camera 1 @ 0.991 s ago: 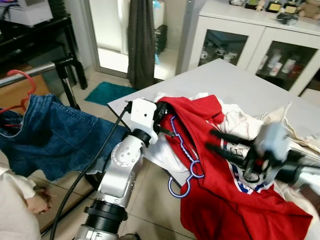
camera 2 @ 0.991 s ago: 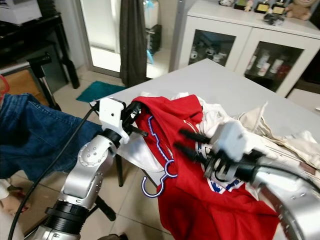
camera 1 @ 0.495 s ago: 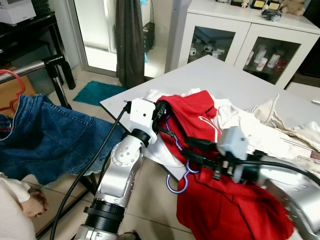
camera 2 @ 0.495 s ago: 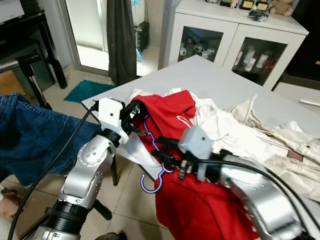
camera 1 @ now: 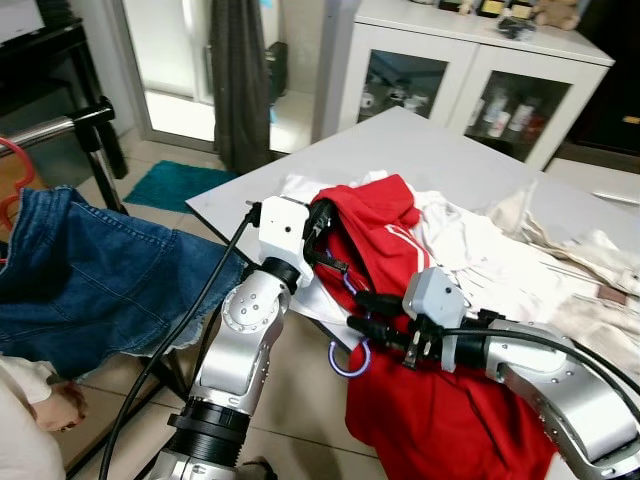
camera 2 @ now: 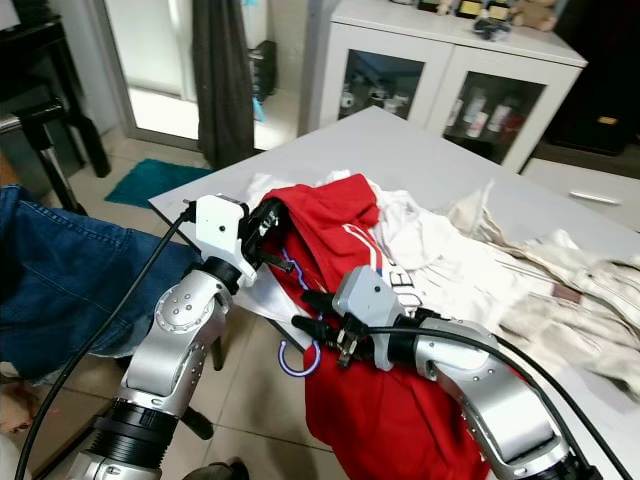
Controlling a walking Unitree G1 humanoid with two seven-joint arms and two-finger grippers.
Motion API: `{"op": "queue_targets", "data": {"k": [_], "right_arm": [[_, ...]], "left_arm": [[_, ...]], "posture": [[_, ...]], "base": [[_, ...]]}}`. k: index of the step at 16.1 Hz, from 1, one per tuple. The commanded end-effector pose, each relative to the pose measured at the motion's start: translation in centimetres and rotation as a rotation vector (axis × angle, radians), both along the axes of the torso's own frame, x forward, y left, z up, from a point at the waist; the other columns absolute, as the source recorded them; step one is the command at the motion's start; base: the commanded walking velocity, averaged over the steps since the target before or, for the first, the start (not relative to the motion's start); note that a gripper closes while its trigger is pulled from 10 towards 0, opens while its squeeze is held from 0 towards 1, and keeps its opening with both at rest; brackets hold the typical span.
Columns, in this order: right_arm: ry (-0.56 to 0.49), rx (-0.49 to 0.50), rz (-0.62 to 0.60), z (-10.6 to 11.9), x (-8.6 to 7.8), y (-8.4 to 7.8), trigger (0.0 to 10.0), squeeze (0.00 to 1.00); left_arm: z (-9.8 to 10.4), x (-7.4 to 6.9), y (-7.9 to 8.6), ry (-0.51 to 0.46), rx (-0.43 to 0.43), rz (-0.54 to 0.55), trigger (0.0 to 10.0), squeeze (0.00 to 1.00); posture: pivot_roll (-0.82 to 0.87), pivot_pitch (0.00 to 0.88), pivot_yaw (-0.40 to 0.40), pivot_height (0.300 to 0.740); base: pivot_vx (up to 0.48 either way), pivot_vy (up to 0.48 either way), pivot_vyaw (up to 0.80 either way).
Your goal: Hang hanger
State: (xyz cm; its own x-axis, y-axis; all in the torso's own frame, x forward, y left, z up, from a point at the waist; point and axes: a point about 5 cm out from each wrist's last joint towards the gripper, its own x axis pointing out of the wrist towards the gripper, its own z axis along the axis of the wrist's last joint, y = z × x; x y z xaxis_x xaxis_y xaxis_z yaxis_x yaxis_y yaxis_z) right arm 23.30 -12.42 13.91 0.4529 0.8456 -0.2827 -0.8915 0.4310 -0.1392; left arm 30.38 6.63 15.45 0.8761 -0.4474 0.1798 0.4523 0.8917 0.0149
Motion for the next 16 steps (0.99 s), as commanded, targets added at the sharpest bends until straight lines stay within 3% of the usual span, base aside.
{"op": "queue_targets", "data": {"k": [1,9,10,11,12,13,15,16], "right_arm": [[-0.002,-0.027,0.009,-0.2,0.1,-0.2,10.0,0.18],[-0.039,-0.093,-0.058,-1.7,1.4,0.3,10.0,0.2],[-0.052,-0.088,-0.075,-1.5,1.6,0.2,10.0,0.3],[-0.063,-0.069,-0.092,-1.1,1.9,-0.1,10.0,0.62],[-0.082,-0.06,-0.091,-0.7,1.9,-0.2,10.0,0.71],[-0.106,-0.048,-0.092,-0.2,1.9,-0.4,10.0,0.66],[-0.121,-0.02,-0.085,0.5,1.7,-0.6,10.0,0.0],[-0.123,-0.022,-0.079,0.6,1.6,-0.6,10.0,0.0]], "left_arm": [[0.4,0.1,-0.4,-0.01,0.0,-0.004,10.0,0.0],[0.4,0.2,-0.2,-0.012,0.005,0.0,10.0,0.0],[0.4,0.2,-0.1,-0.012,0.006,0.001,10.0,0.0],[0.4,0.2,-0.1,-0.012,0.007,0.003,10.0,0.0],[0.4,0.2,-0.1,-0.012,0.007,0.004,10.0,0.0],[0.4,0.2,-0.1,-0.012,0.006,0.005,10.0,0.0],[0.4,0.2,-0.2,-0.012,0.003,0.005,10.0,0.0],[0.4,0.2,-0.2,-0.011,0.001,0.006,10.0,0.0]], "posture": [[-0.04,0.0,-0.066,0.74],[-0.03,0.0,-0.06,0.74],[-0.03,0.0,-0.06,0.74],[-0.03,0.0,-0.06,0.74],[-0.03,0.0,-0.062,0.74],[-0.03,0.0,-0.062,0.74],[-0.03,0.0,-0.067,0.74],[-0.03,0.0,-0.067,0.74]], "base": [[0.0,0.0,0.0],[0.0,0.0,0.0],[0.0,0.0,0.0],[0.0,0.0,0.0],[0.0,0.0,0.0],[0.0,0.0,0.0],[0.0,0.0,0.0],[0.0,0.0,0.0]]}}
